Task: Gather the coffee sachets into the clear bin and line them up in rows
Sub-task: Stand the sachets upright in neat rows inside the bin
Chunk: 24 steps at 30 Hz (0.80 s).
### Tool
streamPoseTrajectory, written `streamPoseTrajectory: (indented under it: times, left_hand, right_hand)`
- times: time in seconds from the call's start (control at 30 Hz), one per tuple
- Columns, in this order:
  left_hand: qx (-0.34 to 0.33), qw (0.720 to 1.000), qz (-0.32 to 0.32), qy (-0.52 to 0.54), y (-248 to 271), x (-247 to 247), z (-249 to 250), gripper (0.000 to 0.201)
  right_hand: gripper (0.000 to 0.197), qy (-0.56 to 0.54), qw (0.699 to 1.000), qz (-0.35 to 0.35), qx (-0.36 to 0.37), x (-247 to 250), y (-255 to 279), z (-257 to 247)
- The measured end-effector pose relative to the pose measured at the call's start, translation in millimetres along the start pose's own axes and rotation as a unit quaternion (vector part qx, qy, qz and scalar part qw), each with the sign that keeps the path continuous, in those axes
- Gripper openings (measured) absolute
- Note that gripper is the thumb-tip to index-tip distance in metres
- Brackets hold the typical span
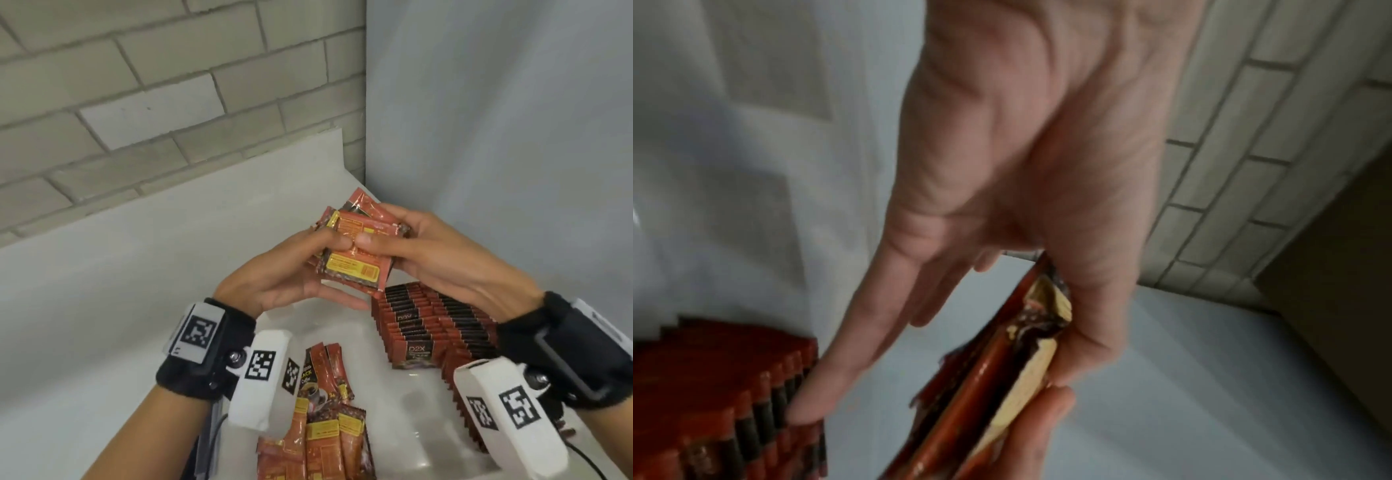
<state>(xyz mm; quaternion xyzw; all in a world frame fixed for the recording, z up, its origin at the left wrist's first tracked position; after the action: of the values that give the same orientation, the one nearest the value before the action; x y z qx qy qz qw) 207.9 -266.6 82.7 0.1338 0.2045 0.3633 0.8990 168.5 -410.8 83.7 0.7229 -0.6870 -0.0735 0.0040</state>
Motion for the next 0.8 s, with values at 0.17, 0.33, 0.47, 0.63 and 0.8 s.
streamPoseTrajectory:
  times: [0.17,0.33,0.47,0.63,0.8]
  left_hand:
    - [-0.047,0.997,-0.023,0.064,-7.1,-10.6,1.8,0.034]
    - [-0.102,0.993,0.006,0.052,-9.4,-4.8,-0.5,0.038]
    - [-0.126,0.986,0.051,0.094,-12.9,3.5,-2.7,0.038]
    - [-0.142,0.977,0.115,0.111,-19.1,10.7,-6.3,0.043]
    - [-0.183,0.965,0.158,0.104,-22.2,12.4,-7.6,0.046]
  right_hand:
    - [0.056,0.03,0.996,0.067,0.055,-3.3,-1.2,0.8]
    - [0.08,0.12,0.982,0.12,0.081,2.3,-2.5,3.0]
    - [0.068,0.103,0.982,0.149,0.061,10.9,-5.9,8.4]
    - [0.042,0.082,0.981,0.168,0.054,15.1,-7.6,11.1]
    - [0.048,0.075,0.981,0.178,0.025,15.6,-8.3,15.9]
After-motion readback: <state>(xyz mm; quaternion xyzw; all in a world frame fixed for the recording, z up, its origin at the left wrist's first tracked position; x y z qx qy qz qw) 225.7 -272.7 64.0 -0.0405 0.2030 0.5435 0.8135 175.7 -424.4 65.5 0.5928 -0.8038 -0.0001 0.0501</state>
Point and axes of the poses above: each hand's wrist, its own y-axis away from the middle knuckle, its own x-axis out of the back of the hand, z = x × y, the point moved 4 cm from there along -y, towards the middle knuckle, and after that the axes turned 5 degrees about z, right-handed, at the moved point
